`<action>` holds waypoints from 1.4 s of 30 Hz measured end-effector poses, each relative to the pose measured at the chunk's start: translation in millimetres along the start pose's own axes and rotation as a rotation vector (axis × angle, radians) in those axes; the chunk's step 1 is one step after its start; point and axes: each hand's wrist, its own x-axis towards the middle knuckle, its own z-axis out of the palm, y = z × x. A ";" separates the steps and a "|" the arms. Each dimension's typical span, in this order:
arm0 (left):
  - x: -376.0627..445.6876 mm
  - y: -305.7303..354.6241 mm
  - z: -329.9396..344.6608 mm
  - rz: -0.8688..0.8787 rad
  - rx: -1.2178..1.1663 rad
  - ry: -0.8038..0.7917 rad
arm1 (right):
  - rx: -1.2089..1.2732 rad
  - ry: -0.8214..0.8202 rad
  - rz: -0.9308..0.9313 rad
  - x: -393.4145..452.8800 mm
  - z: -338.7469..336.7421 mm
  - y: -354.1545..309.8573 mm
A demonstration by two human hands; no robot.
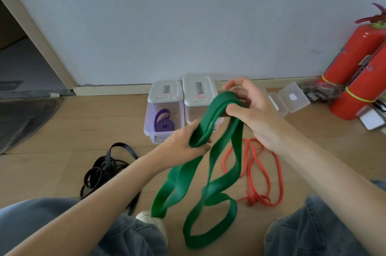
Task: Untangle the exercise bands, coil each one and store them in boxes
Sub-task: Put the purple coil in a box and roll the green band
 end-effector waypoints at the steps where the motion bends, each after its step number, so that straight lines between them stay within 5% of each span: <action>1: -0.1 -0.3 -4.9 -0.001 -0.042 0.057 | -0.039 -0.031 0.004 1.0 -5.6 -1.1; 4: 2.2 3.6 -29.4 -0.006 -0.074 0.323 | -0.381 -0.226 0.151 0.4 -18.1 2.3; 7: 3.1 14.4 -33.3 0.074 0.126 0.282 | -0.576 -0.361 0.157 -5.9 -5.0 14.6; 12: 10.2 10.8 -19.4 0.077 0.311 0.184 | -0.520 -0.259 -0.062 -7.1 10.4 15.3; 18: 6.8 -0.6 -12.1 -0.052 -0.022 -0.017 | -0.358 -0.132 -0.190 -3.7 1.7 3.3; 23: 9.9 1.4 -28.6 -0.056 -0.127 0.264 | -0.615 -0.330 0.001 -1.5 -5.6 11.3; 25: 10.8 8.8 -19.6 0.005 -0.003 0.238 | -0.619 -0.385 0.051 -2.1 3.9 19.8; 28: 13.7 8.1 -6.2 0.017 0.155 0.146 | -0.548 -0.227 -0.031 0.4 10.2 21.7; 33: 5.2 -6.7 -6.1 -0.105 0.029 -0.091 | -0.254 -0.062 -0.094 3.2 -9.1 8.3; 38: 9.5 0.5 -18.3 -0.051 -0.045 0.148 | -0.737 -0.375 0.098 -3.0 -13.2 20.6; 42: 12.6 11.3 -11.0 -0.026 0.102 0.083 | -0.577 -0.230 0.078 -5.3 2.0 27.9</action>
